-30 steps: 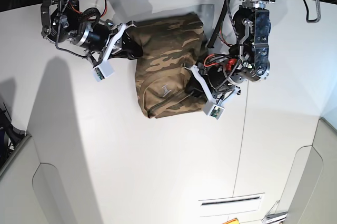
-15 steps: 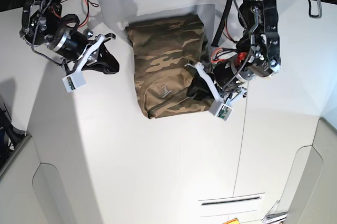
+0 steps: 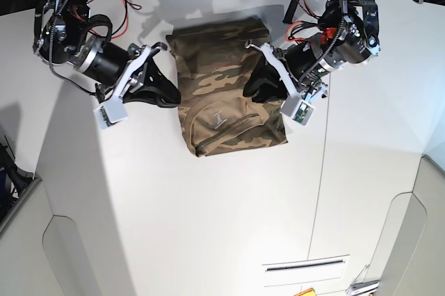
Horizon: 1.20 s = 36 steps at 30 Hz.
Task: Fold the T-shirt properly
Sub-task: 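Press and smooth the folded shirt's edges with both grippers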
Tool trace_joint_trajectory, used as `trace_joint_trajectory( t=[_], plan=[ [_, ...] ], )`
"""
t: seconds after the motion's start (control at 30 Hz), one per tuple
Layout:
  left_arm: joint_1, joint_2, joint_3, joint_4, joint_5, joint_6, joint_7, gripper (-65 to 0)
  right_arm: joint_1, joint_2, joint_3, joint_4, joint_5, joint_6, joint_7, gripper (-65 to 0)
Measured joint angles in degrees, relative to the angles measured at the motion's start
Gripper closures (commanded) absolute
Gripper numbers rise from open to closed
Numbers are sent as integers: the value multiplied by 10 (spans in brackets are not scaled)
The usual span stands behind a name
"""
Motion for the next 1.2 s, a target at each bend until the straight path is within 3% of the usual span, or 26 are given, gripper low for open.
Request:
trace_joint_trajectory(
  t=[0.13,0.3,0.87,1.2],
  plan=[
    [1,0,0,-7,-1,0,-1,-161,6,0,-55,0,-75,0,17,0],
    [2,0,0,-60,3,0,-15,-161,24,0,-86,-2,-109,0,28,0],
    [-7,0,-1,-163,19,-4,-61,-161,57,0,-88,-201,-102,4,62,0],
    [-7,0,-1,-164,19,-4,-60,-161,59,0,-88,-207,-103,4,67,0]
  ],
)
